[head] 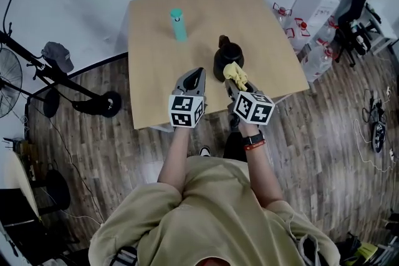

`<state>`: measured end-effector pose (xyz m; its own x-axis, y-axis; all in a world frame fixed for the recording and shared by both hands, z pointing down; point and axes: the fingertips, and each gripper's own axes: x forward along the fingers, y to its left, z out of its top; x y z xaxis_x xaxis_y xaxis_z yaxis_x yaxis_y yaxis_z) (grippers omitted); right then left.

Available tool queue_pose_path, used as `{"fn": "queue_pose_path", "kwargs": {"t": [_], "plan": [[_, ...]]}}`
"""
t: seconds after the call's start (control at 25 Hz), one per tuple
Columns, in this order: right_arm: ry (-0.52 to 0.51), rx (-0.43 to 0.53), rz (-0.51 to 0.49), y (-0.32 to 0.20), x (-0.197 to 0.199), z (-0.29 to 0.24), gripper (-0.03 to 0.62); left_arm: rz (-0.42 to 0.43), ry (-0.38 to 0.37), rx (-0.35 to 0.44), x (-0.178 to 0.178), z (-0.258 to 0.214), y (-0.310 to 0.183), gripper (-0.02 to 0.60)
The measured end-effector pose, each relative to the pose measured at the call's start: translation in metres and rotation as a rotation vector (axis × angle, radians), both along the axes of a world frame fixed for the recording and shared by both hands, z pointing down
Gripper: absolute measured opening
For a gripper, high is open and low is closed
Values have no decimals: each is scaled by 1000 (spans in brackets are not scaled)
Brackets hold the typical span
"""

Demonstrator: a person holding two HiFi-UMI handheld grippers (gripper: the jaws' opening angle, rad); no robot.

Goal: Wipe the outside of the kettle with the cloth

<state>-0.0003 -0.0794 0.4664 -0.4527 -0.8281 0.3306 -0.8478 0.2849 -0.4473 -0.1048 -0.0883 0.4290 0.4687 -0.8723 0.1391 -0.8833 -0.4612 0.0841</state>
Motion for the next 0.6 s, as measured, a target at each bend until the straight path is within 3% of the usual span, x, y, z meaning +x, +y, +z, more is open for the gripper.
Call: {"fn": "queue_pose_path", "kwargs": {"t": [0.28, 0.6], "plan": [[8, -77, -114, -43, -26, 20, 172, -65, 5, -30, -11, 10, -45, 25], [-48, -167, -129, -94, -54, 45, 172, -114, -8, -51, -26, 25, -73, 25]]}}
